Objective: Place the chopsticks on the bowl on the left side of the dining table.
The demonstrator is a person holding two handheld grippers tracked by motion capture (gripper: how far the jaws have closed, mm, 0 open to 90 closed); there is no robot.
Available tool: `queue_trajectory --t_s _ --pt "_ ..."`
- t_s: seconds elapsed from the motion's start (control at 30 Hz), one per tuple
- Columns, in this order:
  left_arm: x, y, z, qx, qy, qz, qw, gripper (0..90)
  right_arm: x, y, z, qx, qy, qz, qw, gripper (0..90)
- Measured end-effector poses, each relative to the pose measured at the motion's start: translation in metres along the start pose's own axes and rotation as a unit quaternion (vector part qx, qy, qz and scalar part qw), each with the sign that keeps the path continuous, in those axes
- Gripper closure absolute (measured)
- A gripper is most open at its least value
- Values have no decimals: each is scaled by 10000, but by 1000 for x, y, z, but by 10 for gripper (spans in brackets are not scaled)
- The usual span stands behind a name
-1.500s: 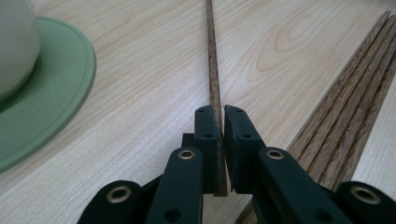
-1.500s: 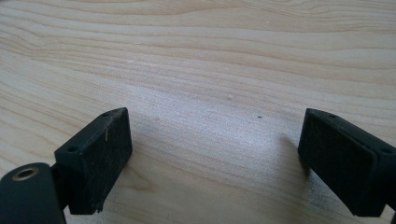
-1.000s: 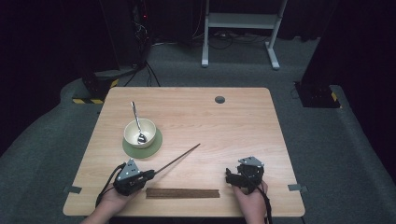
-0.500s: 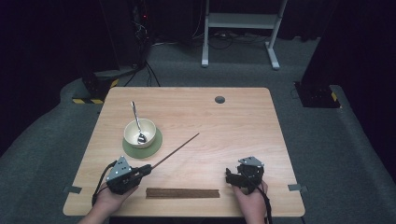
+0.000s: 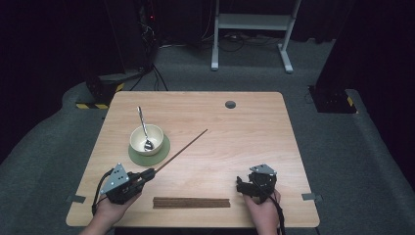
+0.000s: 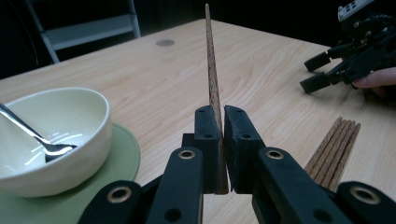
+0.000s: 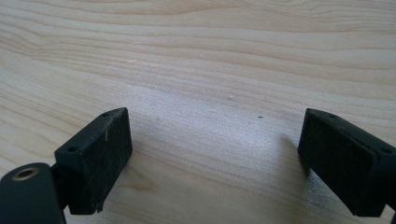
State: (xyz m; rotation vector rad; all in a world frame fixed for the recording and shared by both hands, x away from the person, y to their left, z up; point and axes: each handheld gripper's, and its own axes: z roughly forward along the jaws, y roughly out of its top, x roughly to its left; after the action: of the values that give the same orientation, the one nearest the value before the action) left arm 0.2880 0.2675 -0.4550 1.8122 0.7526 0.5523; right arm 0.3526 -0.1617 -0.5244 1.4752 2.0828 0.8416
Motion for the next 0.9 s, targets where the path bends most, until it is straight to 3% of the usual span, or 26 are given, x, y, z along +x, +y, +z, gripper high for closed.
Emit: queue_trajectory --t_s 0.5,0.73,0.9 --pt "9 5 -12 -403 214 -43 9989 840 0 0 0 0 0 0 10000 95" --pt "17 4 -14 -313 248 -105 9991 840 0 0 0 -1 6 -6 10000 95" --pt "33 -1 -16 -210 415 -239 9986 840 0 0 0 -1 7 -6 10000 95"
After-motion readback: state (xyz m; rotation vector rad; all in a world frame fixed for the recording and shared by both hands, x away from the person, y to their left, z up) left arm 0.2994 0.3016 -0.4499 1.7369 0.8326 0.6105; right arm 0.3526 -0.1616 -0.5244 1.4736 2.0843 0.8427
